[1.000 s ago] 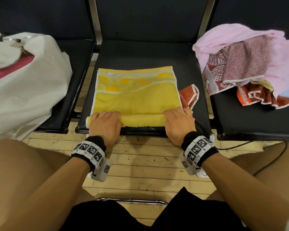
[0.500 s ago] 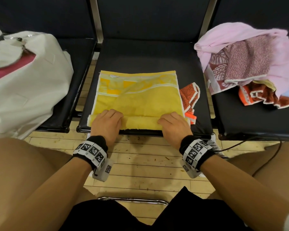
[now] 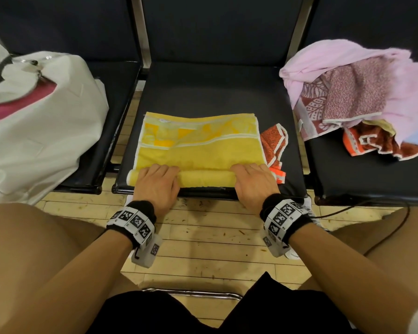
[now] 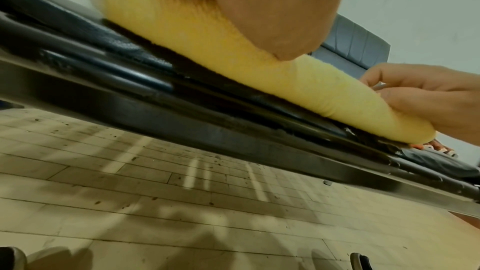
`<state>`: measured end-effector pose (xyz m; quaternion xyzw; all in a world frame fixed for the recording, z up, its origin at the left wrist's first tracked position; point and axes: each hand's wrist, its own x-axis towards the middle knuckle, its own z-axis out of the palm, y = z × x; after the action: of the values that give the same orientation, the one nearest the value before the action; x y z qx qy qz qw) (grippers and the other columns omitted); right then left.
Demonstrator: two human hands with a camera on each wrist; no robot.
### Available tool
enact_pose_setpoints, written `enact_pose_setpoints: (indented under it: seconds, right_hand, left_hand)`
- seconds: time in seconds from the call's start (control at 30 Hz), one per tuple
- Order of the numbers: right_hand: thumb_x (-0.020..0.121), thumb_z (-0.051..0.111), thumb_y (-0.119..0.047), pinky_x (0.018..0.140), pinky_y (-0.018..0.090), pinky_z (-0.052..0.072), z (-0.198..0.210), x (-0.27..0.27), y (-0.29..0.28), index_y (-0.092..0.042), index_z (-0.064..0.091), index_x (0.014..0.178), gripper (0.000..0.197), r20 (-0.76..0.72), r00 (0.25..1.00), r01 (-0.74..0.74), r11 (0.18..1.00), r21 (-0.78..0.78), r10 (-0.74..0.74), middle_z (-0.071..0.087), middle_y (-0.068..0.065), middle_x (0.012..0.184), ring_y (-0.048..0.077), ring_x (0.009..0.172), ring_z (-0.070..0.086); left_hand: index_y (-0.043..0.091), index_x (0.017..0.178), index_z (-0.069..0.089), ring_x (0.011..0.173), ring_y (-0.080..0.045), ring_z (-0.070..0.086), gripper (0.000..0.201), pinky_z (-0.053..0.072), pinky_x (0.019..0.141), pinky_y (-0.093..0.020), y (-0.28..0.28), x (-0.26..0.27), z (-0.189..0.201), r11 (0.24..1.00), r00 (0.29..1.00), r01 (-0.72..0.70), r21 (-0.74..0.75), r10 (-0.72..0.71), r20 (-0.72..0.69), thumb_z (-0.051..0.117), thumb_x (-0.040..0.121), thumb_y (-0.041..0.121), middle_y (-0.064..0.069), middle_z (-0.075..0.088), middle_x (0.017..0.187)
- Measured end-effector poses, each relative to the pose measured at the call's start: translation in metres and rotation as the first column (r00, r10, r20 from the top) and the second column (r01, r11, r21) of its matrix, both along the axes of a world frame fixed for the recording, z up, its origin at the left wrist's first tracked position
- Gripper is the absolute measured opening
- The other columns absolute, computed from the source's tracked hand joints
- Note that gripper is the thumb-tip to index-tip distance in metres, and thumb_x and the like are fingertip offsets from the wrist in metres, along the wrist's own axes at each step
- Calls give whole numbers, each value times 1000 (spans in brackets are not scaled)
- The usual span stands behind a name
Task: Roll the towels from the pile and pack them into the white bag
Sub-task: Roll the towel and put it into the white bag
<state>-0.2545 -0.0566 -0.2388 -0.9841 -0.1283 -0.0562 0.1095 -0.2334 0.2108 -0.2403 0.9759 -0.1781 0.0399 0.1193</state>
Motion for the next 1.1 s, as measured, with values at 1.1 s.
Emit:
enact_pose_setpoints:
  seconds: [1.1]
  right_hand:
    - [92,33,-30,85,36,31,-2,8,-3,-19,59,119,39,-6,1000,0,1000,14,0,69,-1,99,21,89,59]
  left_hand:
    - [18,118,63,93,-27,54,45,27,86,-41,-6,0,-8,997,995,-58,49,54,85,29,93,34,0,68,93]
